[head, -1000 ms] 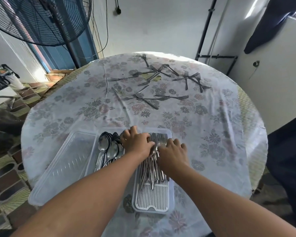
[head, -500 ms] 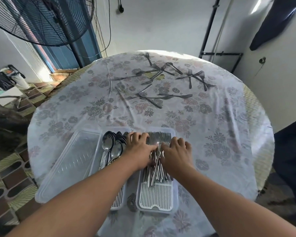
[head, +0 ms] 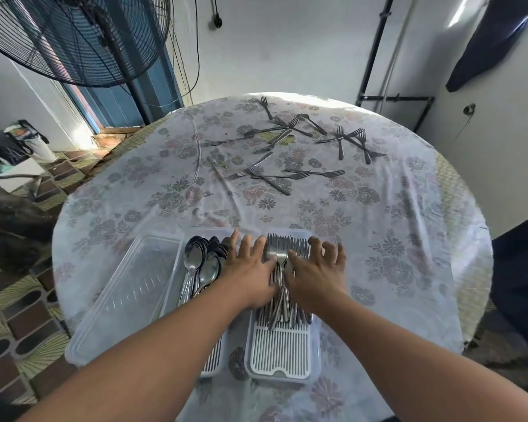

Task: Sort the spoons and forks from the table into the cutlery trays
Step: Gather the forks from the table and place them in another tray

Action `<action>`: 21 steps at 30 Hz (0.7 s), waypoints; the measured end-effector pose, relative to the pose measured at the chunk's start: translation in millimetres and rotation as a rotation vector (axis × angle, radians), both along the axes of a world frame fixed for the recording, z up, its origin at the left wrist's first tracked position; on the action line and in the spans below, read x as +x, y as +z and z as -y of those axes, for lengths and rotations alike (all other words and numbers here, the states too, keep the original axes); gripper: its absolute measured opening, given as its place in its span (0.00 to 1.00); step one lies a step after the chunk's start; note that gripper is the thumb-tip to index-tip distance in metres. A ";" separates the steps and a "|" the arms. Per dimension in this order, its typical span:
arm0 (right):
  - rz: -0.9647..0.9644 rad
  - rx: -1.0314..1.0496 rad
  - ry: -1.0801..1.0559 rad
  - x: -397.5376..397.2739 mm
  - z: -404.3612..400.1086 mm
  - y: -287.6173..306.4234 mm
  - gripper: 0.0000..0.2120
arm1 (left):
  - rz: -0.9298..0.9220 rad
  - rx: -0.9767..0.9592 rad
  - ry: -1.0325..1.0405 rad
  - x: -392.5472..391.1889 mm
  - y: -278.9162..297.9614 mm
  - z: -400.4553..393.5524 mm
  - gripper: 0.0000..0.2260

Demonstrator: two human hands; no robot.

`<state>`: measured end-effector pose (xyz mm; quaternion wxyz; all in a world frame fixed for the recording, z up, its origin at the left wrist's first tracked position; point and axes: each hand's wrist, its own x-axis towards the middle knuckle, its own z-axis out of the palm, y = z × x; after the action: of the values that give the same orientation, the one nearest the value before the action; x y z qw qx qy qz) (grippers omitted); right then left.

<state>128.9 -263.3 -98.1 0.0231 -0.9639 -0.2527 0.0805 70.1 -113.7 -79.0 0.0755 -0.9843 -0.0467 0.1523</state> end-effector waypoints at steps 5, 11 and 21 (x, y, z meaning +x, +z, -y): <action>-0.035 -0.127 0.002 7.6 -0.2 -0.7 0.34 | 0.118 -0.089 -0.006 1.4 -4.1 4.2 0.28; 0.026 0.033 -0.073 5.7 2.0 -0.4 0.31 | 0.078 -0.099 -0.010 5.6 -4.6 5.3 0.28; -0.062 -0.047 -0.087 13.2 6.6 4.7 0.25 | 0.084 -0.202 -0.013 11.0 -12.4 16.8 0.30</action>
<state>142.1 -269.9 -93.4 0.0116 -0.9713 -0.2078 0.1153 81.1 -130.5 -91.4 -0.0249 -0.9927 -0.0278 0.1143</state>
